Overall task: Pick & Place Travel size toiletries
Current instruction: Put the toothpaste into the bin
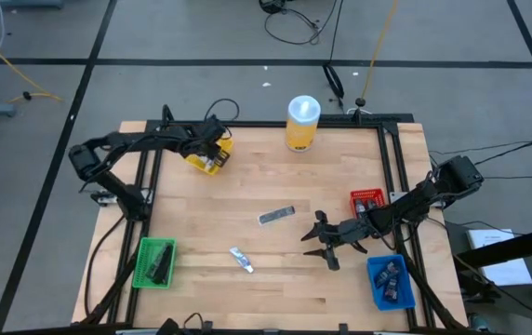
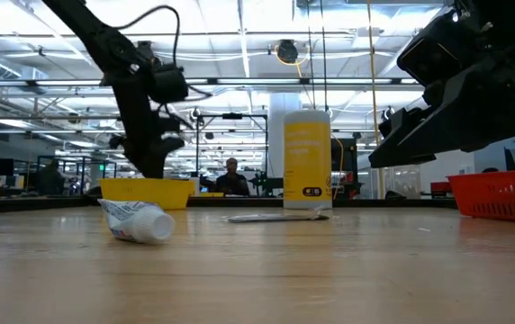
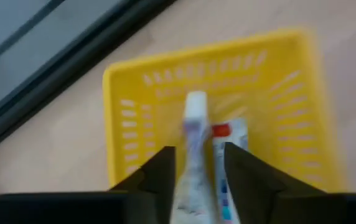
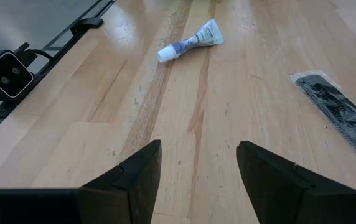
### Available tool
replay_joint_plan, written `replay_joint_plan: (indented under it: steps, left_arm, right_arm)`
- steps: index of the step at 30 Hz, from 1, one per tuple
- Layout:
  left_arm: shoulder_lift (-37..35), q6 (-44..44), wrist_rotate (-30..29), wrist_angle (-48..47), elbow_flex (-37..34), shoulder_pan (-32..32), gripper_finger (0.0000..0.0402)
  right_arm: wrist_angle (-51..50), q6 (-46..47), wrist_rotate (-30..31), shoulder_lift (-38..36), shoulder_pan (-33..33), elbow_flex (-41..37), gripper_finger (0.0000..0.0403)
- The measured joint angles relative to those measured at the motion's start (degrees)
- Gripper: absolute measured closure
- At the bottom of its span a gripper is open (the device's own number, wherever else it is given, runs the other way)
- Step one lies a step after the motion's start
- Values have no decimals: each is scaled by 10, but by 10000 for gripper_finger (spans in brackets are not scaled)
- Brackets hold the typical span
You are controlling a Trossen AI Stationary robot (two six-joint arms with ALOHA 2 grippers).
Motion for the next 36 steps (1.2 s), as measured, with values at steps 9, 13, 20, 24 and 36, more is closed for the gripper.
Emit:
replay_joint_plan:
  steps: [9,13,20,24,36]
  left_arm:
    - [-126,-46,162,-43,0,-15,184]
    - [-156,-45,263,-10,0,-105,191]
    - [-138,-6,202,81,1,-350,225]
    - [-105,19,137,135,1,-462,239]
    - [82,-7,131,242,0,-596,194]
  right_arm:
    - [0,0,0,0,0,0,202]
    - [0,0,0,0,0,0,202]
    - [0,2,0,0,0,0,202]
    - [1,2,0,0,0,0,202]
    - [5,2,0,0,0,0,202]
